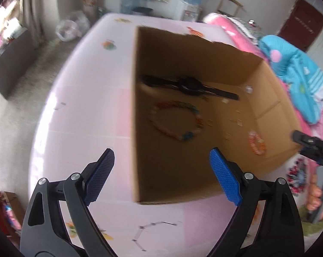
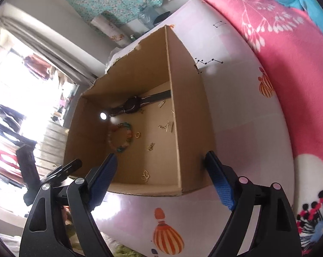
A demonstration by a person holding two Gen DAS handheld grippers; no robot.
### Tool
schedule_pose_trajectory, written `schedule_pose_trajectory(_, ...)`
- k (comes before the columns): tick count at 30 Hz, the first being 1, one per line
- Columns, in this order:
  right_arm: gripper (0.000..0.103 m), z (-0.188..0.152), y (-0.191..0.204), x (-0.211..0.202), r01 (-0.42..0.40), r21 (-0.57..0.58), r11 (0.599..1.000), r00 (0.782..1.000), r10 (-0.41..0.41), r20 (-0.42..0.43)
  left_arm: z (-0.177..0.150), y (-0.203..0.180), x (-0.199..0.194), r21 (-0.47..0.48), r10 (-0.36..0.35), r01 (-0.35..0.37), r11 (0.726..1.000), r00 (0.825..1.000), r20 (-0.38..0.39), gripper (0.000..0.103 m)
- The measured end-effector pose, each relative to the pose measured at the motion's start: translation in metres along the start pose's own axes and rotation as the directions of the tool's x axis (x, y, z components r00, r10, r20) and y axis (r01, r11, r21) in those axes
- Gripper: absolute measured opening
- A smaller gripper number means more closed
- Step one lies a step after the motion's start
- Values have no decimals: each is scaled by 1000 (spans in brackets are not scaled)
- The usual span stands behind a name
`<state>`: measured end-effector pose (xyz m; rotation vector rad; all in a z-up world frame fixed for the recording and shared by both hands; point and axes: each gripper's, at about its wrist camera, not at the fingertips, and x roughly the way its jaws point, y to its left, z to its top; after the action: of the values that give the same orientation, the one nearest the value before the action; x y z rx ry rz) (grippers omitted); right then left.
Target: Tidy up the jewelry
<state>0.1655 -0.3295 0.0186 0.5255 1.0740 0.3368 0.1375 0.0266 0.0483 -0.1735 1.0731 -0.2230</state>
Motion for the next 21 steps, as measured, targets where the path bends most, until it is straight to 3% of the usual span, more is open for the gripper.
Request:
schedule_pose_trajectory(2, 82, -1, 7, 1, 32, -20, 999, 1000, -32, 0, -3, -1, 2, -11, -60, 59, 998, 998, -8, 88)
schedule_pose_trajectory(8, 82, -8, 21, 3, 52, -29, 998, 999, -52, -5, -6, 1, -1, -20, -32, 33, 999, 999, 35, 88)
schedule_pose_trajectory(21, 82, -43, 15, -14, 68, 2, 998, 996, -68, 51, -38, -10, -16, -8, -72, 72, 997, 997, 28, 88)
